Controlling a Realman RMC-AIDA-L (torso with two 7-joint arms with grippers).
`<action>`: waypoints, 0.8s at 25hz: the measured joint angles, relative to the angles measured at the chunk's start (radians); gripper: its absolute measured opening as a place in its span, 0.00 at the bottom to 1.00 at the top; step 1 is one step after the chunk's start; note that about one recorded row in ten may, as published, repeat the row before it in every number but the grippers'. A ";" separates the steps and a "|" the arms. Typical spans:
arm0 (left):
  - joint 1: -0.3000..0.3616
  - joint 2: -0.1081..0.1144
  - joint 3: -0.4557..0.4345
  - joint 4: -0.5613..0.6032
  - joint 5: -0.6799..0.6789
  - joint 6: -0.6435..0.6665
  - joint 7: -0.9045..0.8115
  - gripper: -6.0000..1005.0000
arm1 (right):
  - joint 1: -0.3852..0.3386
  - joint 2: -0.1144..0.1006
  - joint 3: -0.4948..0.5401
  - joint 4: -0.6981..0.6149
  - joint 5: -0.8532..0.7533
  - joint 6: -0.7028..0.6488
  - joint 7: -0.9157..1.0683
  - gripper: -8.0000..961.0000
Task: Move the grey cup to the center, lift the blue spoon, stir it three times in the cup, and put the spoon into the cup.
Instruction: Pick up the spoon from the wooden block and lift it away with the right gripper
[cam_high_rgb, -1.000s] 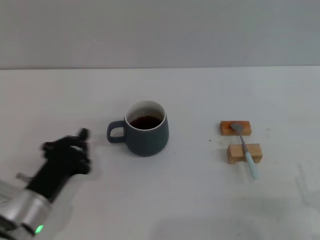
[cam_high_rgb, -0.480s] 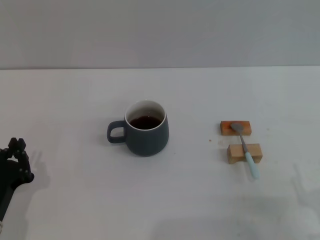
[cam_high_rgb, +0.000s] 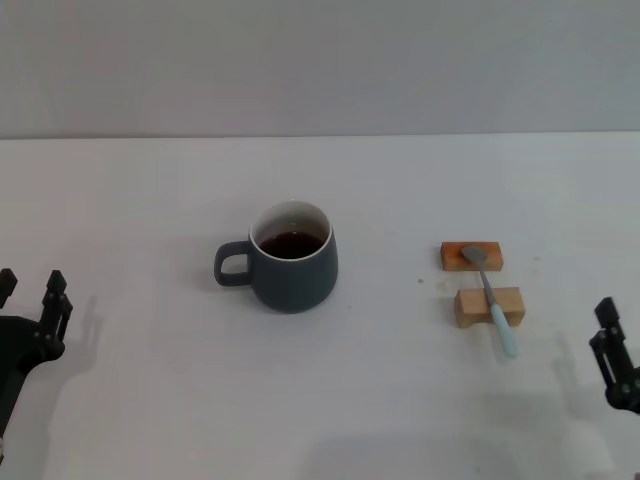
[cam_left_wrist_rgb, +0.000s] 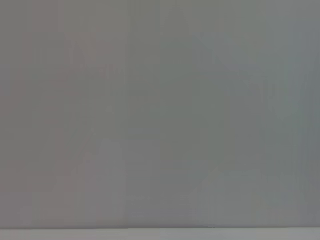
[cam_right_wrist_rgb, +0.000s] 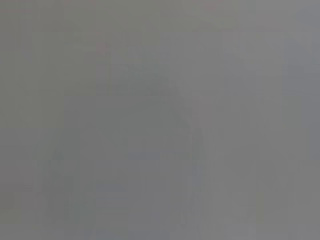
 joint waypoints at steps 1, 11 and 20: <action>0.000 0.000 0.000 0.000 0.000 0.000 0.000 0.52 | 0.000 0.000 0.000 0.000 0.000 0.000 0.000 0.70; -0.001 0.000 0.003 0.011 0.004 0.000 0.000 0.70 | 0.006 -0.004 -0.070 0.028 -0.001 0.035 0.066 0.70; -0.006 0.000 0.005 0.023 0.005 0.000 0.001 0.86 | 0.022 -0.003 -0.065 0.023 0.005 0.138 0.101 0.71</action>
